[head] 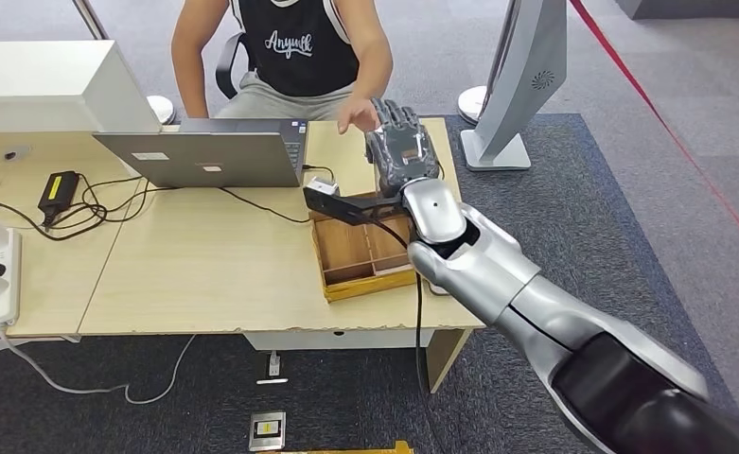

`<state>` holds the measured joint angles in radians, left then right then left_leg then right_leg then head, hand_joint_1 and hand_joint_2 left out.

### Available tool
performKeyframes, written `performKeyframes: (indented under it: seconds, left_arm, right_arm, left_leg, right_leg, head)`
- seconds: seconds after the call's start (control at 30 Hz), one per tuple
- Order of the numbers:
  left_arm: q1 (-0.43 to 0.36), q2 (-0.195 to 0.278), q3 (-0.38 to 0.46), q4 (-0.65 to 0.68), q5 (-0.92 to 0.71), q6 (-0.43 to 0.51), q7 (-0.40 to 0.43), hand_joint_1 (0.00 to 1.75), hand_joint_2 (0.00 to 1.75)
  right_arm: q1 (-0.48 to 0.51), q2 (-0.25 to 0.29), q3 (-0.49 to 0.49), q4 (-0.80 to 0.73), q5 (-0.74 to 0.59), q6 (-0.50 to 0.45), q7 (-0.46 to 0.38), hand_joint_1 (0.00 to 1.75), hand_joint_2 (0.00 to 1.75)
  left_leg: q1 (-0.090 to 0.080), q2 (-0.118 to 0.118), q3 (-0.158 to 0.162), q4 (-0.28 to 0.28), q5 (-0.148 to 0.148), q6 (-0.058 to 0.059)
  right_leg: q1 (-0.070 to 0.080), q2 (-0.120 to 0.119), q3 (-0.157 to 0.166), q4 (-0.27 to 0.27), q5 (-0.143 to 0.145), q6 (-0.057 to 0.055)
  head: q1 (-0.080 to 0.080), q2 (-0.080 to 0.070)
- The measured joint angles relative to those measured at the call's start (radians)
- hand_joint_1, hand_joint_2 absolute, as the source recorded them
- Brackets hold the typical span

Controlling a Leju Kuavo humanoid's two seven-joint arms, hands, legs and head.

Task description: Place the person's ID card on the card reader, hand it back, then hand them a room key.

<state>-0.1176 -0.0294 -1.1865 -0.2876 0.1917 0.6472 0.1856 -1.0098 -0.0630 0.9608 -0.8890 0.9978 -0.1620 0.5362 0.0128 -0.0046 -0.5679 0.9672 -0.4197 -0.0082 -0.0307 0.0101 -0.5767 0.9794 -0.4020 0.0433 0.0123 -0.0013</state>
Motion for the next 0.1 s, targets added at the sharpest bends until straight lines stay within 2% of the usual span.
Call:
performKeyframes:
  seconds: [0.1]
  left_arm:
    - [-0.002, 0.0, -0.005, 0.0, 0.001, 0.0, -0.002, 0.0, 0.0]
  right_arm:
    - [-0.063, 0.028, 0.021, 0.088, 0.014, -0.003, 0.022, 1.75, 1.75]
  left_leg:
    - [0.0, 0.0, 0.0, 0.0, 0.0, 0.0]
  right_leg:
    - [0.0, 0.0, 0.0, 0.0, 0.0, 0.0]
  head:
    - [0.0, 0.0]
